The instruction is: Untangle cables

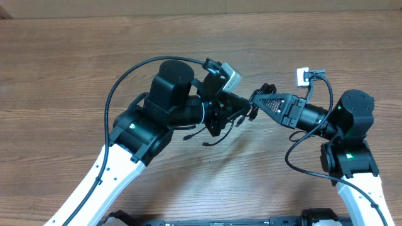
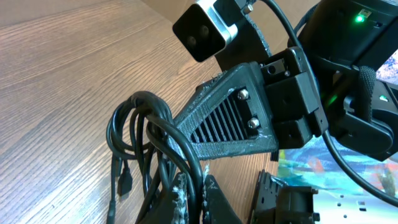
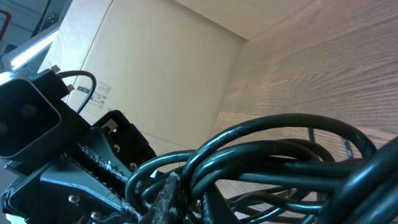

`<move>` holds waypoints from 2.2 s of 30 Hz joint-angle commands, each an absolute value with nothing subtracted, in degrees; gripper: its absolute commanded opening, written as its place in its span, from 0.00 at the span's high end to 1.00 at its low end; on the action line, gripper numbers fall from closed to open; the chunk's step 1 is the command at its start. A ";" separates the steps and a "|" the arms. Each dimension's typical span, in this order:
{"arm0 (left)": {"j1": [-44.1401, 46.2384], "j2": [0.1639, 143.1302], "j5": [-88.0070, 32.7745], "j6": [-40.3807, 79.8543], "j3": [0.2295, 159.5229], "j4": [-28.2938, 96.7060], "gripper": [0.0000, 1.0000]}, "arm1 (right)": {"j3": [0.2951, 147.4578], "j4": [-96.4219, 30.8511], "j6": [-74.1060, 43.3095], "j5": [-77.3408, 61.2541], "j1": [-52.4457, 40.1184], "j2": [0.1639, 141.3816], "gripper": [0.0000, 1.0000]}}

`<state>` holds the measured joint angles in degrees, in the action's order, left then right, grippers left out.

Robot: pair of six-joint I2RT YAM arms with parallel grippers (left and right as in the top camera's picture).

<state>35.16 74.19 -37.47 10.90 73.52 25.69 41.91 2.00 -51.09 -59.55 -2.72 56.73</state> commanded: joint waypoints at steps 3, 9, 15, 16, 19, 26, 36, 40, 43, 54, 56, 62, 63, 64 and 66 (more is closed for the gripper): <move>35.73 73.82 -44.07 12.08 74.08 24.56 0.96 | 42.83 2.59 -51.20 -57.30 -2.92 56.71 0.89; 35.73 73.82 -44.03 12.05 74.08 24.56 0.96 | 42.83 4.34 -51.20 -58.92 -2.92 56.71 0.96; 35.51 73.82 -42.57 11.77 74.08 24.91 0.96 | 42.83 5.78 -51.13 -61.06 -2.92 56.71 0.96; 35.35 73.82 -41.39 11.81 74.08 25.17 0.96 | 42.83 5.82 -50.94 -61.82 -2.92 56.71 0.96; 34.24 73.82 -38.54 12.10 74.08 26.17 0.96 | 42.83 6.02 -50.50 -64.12 -2.92 56.71 0.96; 32.21 73.82 -36.97 14.39 74.08 26.98 0.96 | 42.83 17.80 -50.54 -75.57 -2.92 56.69 0.96; 32.21 73.82 -36.77 14.35 74.08 27.03 0.96 | 42.83 21.15 -51.00 -78.19 -2.92 56.64 0.96; 32.21 73.84 -30.81 12.82 74.08 29.06 0.95 | 42.83 21.21 -50.98 -78.59 -2.92 56.64 0.96; 32.21 73.87 -24.53 10.85 74.08 31.88 0.96 | 42.83 21.19 -51.03 -78.59 -2.92 56.64 0.96; 32.21 73.91 -22.41 4.21 74.08 33.87 0.95 | 42.83 21.17 -51.20 -78.59 -2.92 56.64 0.96; 32.21 74.17 -20.60 4.23 74.08 34.70 0.94 | 42.83 21.17 -51.22 -78.70 -2.92 56.64 0.96; 32.23 76.16 -20.40 4.23 74.08 35.99 0.96 | 42.83 21.15 -51.22 -78.78 -2.92 56.64 0.96; 32.23 76.49 -20.47 4.25 74.08 36.01 0.96 | 42.83 21.15 -51.20 -78.78 -2.94 56.64 0.96; 32.23 76.86 -20.64 4.25 74.08 36.03 0.96 | 42.83 21.15 -51.20 -78.78 -2.92 56.64 0.96; 32.25 77.52 -21.12 4.25 74.08 36.01 0.96 | 42.83 21.15 -51.20 -78.78 -2.92 56.64 0.96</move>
<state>32.58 75.92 -21.78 5.54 73.54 35.94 41.82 20.51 -51.09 -77.78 -2.66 57.17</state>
